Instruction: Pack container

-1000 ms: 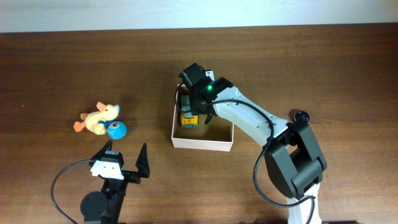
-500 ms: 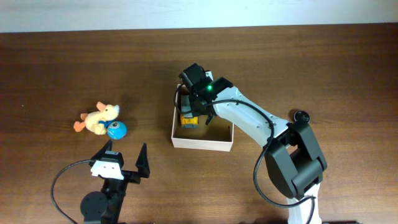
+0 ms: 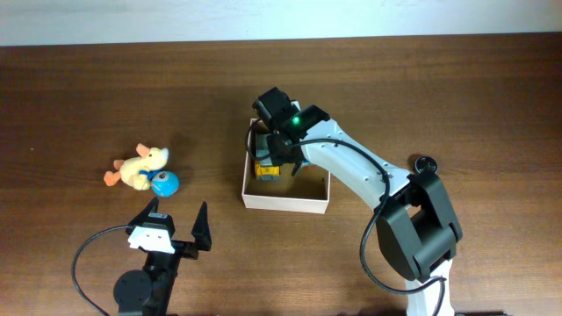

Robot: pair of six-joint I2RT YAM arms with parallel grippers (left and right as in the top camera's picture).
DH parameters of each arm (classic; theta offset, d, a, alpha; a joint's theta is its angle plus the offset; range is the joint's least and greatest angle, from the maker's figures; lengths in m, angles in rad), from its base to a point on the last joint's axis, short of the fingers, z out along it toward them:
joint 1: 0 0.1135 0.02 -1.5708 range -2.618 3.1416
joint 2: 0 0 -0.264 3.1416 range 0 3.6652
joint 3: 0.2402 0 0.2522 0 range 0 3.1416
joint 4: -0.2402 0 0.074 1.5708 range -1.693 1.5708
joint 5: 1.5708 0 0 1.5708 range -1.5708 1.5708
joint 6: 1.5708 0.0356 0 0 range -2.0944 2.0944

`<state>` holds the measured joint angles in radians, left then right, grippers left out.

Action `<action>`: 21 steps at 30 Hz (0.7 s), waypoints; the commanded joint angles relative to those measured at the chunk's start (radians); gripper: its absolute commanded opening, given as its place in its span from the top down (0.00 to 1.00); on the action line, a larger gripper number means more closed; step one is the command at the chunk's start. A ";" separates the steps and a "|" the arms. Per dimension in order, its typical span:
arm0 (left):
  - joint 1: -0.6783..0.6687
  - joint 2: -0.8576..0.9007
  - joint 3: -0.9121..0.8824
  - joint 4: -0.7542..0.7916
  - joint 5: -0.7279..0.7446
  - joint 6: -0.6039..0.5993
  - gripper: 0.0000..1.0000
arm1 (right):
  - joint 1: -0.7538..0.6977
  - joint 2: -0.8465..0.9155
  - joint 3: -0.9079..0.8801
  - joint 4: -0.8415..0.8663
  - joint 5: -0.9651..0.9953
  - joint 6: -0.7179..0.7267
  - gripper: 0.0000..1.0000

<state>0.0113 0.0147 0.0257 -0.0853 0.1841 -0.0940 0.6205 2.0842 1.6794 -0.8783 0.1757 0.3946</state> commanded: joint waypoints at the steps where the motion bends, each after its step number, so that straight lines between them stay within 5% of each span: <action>1: -0.005 -0.010 -0.006 0.002 0.011 0.019 0.01 | 0.001 -0.025 0.044 -0.001 -0.007 -0.022 0.39; 6: -0.005 -0.010 -0.006 0.002 0.011 0.019 0.01 | 0.001 -0.025 0.052 -0.001 -0.008 -0.021 0.41; 13: -0.005 -0.010 -0.006 0.002 0.011 0.019 0.01 | 0.013 -0.021 0.045 0.007 -0.041 -0.021 0.60; 21: -0.005 -0.010 -0.006 0.002 0.011 0.019 0.01 | 0.033 0.006 0.038 0.027 -0.041 -0.011 0.61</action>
<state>0.0113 0.0147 0.0257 -0.0853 0.1841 -0.0940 0.6434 2.0842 1.7096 -0.8585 0.1436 0.3775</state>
